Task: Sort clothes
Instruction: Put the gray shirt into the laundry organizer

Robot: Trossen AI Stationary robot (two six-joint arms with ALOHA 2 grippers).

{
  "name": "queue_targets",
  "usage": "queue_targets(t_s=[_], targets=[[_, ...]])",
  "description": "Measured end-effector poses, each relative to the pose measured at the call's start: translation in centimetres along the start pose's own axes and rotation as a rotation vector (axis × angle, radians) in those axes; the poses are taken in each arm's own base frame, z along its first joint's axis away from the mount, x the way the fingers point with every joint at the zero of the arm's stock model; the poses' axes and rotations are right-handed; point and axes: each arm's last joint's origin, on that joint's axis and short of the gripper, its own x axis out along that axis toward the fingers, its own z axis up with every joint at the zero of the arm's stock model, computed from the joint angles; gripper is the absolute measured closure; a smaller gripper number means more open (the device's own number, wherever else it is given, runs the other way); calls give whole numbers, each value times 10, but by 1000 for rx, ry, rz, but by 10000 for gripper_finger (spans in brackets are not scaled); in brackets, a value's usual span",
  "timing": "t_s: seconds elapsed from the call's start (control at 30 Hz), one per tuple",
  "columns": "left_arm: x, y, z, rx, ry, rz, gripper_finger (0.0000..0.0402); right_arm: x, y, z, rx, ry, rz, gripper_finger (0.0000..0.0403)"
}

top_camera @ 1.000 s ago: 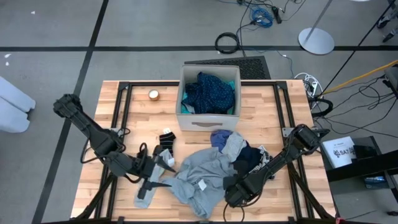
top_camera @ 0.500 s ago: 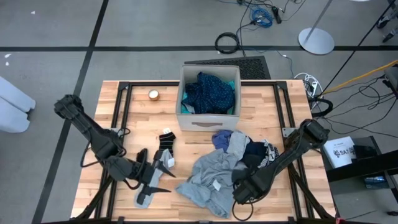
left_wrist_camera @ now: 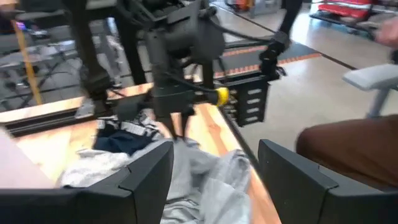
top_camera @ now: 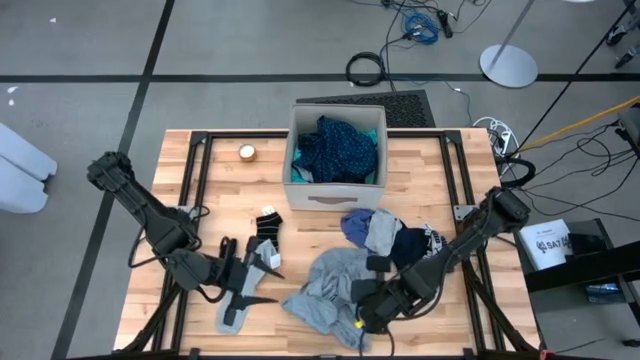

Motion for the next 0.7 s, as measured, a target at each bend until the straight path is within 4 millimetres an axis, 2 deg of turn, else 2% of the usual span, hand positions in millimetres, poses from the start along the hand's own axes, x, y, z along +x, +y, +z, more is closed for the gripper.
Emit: queue_targets(t_s=[0.3,0.5,0.7], targets=[[-3,10,-5,-44,29,298,157,4,-7,32,-18,-180,91,403],[-12,21,-10,-66,38,579,157,8,-14,46,26,-241,115,403],[-16,23,-16,-98,69,608,157,22,-14,46,23,-219,100,399]])
